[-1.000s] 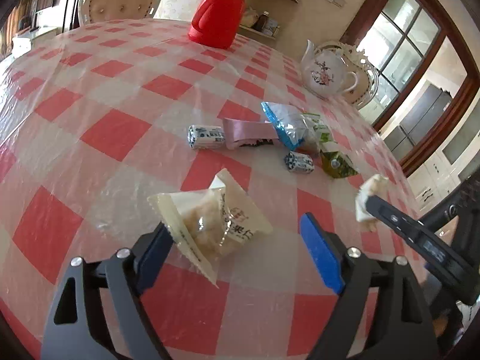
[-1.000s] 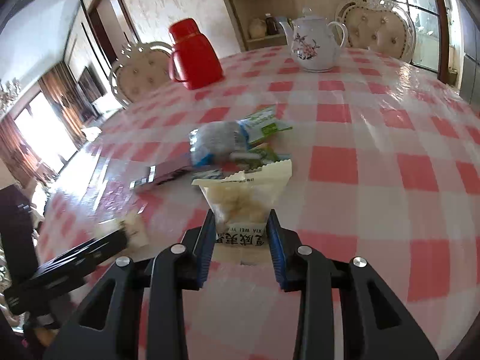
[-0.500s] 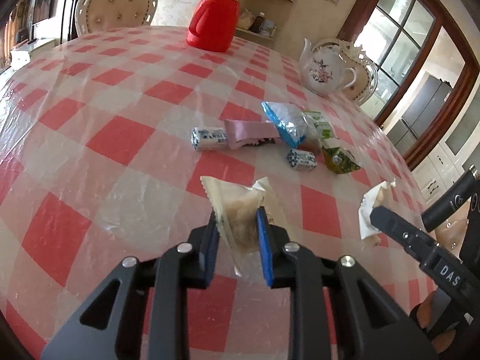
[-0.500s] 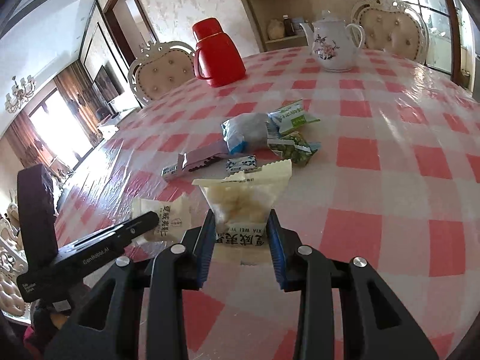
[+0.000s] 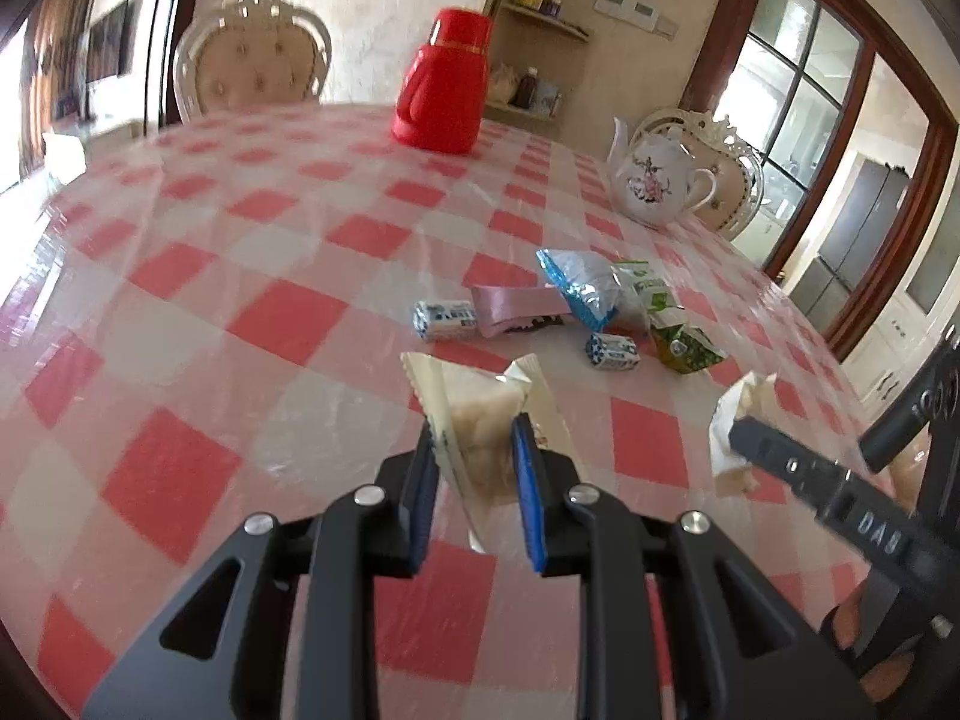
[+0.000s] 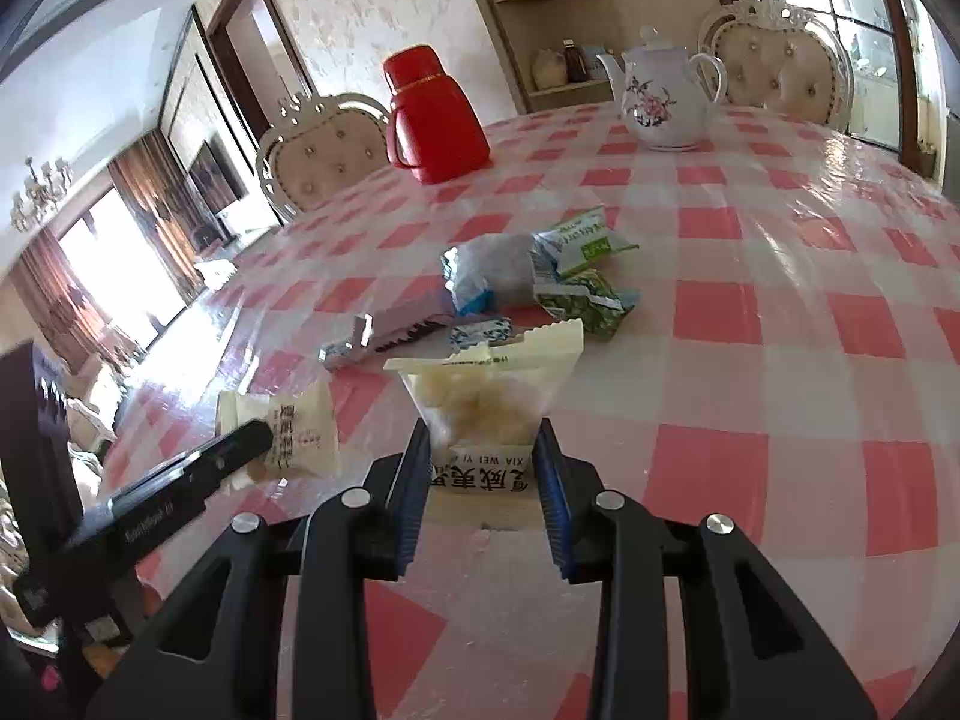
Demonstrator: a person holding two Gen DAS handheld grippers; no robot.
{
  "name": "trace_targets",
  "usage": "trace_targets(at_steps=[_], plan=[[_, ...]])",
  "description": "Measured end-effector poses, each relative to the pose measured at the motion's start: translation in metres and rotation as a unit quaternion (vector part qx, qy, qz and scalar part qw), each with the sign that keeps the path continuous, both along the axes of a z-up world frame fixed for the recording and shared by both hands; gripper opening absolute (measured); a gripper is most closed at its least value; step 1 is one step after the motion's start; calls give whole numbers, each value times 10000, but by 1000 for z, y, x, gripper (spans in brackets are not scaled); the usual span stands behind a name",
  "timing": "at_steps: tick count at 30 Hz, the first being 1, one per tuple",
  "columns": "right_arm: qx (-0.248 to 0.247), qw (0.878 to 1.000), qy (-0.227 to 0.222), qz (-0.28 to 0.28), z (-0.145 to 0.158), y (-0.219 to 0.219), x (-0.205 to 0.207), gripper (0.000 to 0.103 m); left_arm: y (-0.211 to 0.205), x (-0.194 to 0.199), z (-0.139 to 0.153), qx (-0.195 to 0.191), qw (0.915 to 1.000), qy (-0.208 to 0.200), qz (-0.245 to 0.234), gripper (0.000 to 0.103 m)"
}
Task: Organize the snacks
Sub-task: 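Grasp a wrapped cake with the right tool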
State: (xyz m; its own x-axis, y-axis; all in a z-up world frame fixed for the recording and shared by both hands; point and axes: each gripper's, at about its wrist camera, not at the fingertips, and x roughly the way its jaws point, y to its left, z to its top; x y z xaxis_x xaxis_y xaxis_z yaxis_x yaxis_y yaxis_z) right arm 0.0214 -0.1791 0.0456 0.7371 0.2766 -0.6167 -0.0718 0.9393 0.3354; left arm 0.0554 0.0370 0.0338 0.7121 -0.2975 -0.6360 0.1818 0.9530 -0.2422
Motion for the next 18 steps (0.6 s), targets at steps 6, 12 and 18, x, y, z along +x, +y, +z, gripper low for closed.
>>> trace_targets(at_steps=[6, 12, 18], plan=[[208, 9997, -88, 122, 5, 7, -15, 34, 11, -31, 10, 65, 9993, -272, 229, 24], [326, 9985, -166, 416, 8, 25, -35, 34, 28, -57, 14, -135, 9984, -272, 471, 24], [290, 9962, -175, 799, 8, 50, -46, 34, 47, -86, 11, -130, 9966, -131, 802, 24]])
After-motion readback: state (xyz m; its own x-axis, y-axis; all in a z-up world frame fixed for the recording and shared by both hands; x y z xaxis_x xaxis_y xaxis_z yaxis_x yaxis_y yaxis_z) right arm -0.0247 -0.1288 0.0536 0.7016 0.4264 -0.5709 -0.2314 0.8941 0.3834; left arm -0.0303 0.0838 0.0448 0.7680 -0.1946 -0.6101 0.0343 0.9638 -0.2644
